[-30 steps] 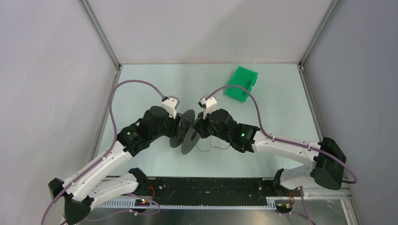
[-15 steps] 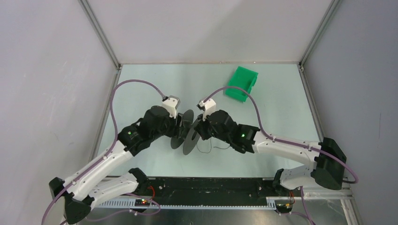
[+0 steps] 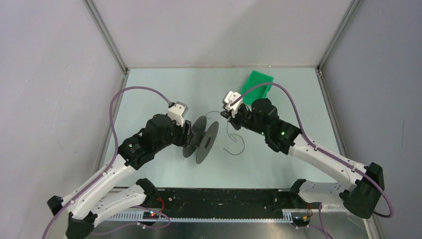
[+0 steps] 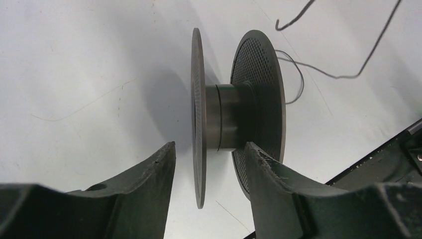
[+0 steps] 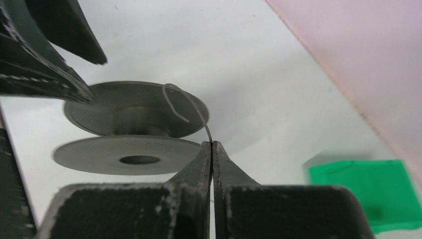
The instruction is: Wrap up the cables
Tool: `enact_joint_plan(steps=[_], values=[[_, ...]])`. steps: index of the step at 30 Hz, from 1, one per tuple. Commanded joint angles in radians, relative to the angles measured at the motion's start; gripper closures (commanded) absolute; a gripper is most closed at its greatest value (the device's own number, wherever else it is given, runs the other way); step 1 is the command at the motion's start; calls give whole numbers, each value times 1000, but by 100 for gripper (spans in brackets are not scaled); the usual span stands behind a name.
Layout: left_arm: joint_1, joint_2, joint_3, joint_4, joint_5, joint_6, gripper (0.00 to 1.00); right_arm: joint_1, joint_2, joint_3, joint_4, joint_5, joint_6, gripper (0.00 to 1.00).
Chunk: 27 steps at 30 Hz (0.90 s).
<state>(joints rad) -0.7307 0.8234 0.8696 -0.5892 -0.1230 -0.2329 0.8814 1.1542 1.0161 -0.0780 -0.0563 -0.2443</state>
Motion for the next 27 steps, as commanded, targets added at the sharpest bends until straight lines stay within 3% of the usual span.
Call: enact_joint_plan(steps=[1, 8, 12, 18, 27], values=[[4, -6, 0, 32, 8, 18, 41, -94, 33, 33, 84, -221, -327, 100], [8, 1, -12, 38, -41, -60, 33, -274, 150, 40, 259, -702, -644, 100], [9, 1, -22, 39, -49, -71, 35, -283, 253, 123, 191, -820, -770, 100], [30, -21, -31, 38, -47, -104, 35, -227, 329, 185, 106, -868, -842, 100], [37, -20, -23, 50, -91, -104, 28, -173, 399, 222, -47, -815, -900, 100]])
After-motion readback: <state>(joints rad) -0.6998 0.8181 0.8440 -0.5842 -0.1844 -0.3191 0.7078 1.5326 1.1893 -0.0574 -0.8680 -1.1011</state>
